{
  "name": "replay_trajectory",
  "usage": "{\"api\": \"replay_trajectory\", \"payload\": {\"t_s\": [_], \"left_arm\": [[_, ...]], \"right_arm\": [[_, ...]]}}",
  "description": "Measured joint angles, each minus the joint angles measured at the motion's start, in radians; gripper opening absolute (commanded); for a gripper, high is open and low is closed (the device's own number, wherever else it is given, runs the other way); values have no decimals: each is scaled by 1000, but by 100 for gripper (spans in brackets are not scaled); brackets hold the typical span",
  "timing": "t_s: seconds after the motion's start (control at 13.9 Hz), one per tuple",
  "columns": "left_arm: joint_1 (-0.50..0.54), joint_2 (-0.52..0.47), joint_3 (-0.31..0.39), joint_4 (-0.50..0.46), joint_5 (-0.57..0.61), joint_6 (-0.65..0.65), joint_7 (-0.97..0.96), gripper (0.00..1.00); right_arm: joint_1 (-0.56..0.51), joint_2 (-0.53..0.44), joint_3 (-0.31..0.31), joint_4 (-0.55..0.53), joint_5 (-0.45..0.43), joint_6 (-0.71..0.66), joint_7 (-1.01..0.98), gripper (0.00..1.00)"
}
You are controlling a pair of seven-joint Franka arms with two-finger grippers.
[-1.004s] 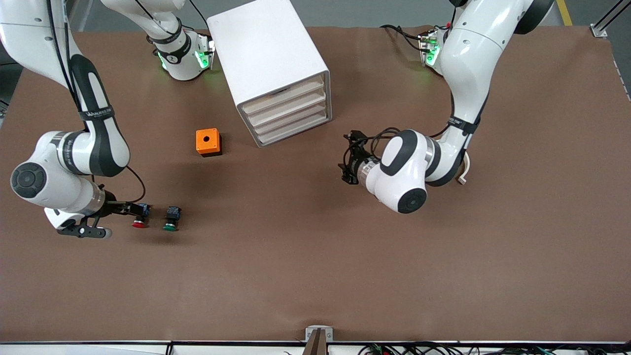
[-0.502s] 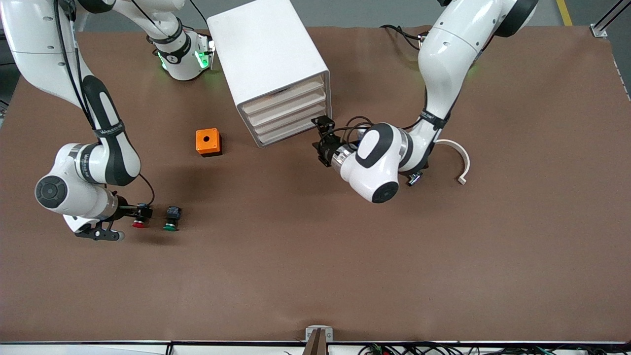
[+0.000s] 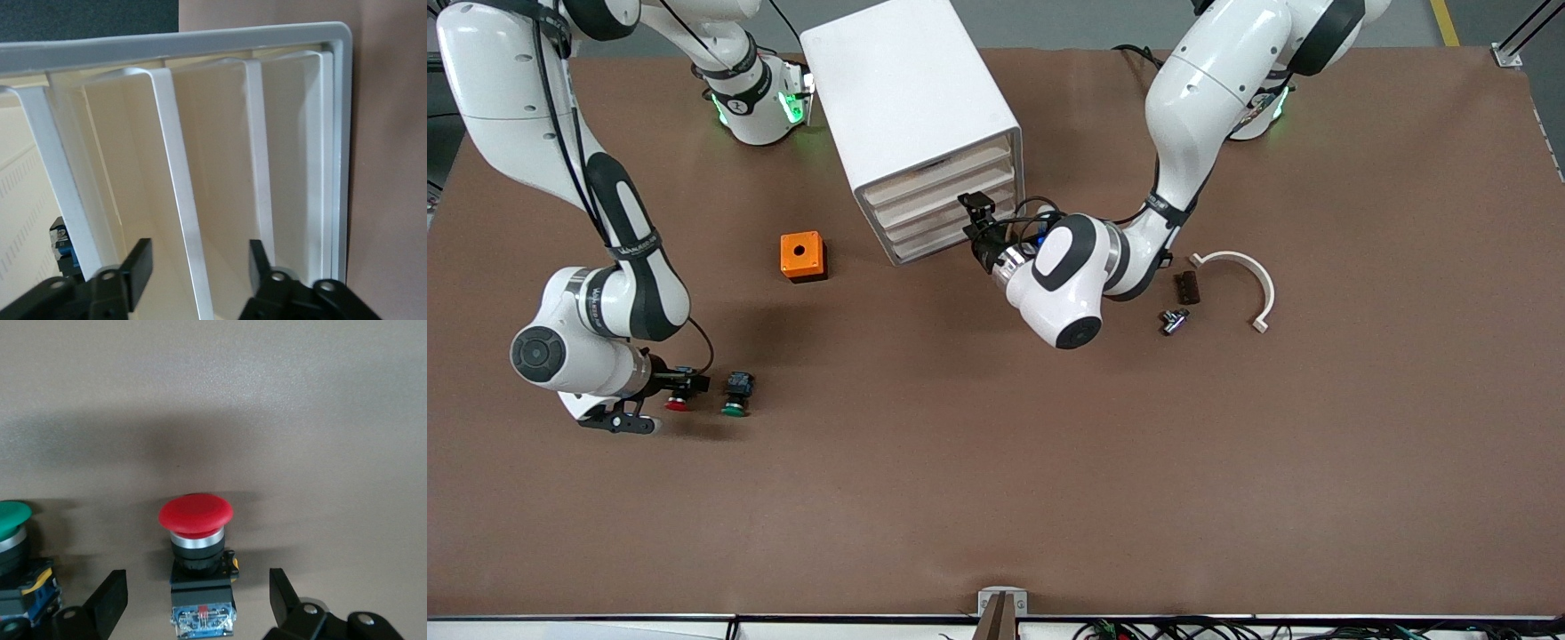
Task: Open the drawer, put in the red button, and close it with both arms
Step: 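Pull the top drawer open with the left gripper while the right gripper lifts the button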
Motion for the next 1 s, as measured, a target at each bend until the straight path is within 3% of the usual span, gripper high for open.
{"api": "replay_trajectory", "payload": {"t_s": [0.07, 0.14, 0.36, 0.5, 0.57, 0.65, 1.0], "left_arm": [[-6, 0, 0, 0, 0, -1, -25, 57], [-16, 0, 0, 0, 0, -1, -48, 50], [-38, 6, 0, 0, 0, -1, -77, 44], [-43, 14, 0, 0, 0, -1, -78, 26], [-46, 17, 0, 0, 0, -1, -78, 10], [-49, 18, 0, 0, 0, -1, -78, 0], [-43, 18, 15, 8, -2, -3, -87, 0]], "right_arm": [[0, 1, 0, 0, 0, 0, 0, 45], [0, 2, 0, 0, 0, 1, 0, 34], [0, 4, 0, 3, -21, 7, 0, 15], [0, 5, 0, 3, -34, 17, 0, 11], [0, 6, 0, 4, -34, 18, 0, 8], [0, 6, 0, 7, -35, 18, 0, 7], [6, -15, 8, 46, -36, 16, 0, 8]]}}
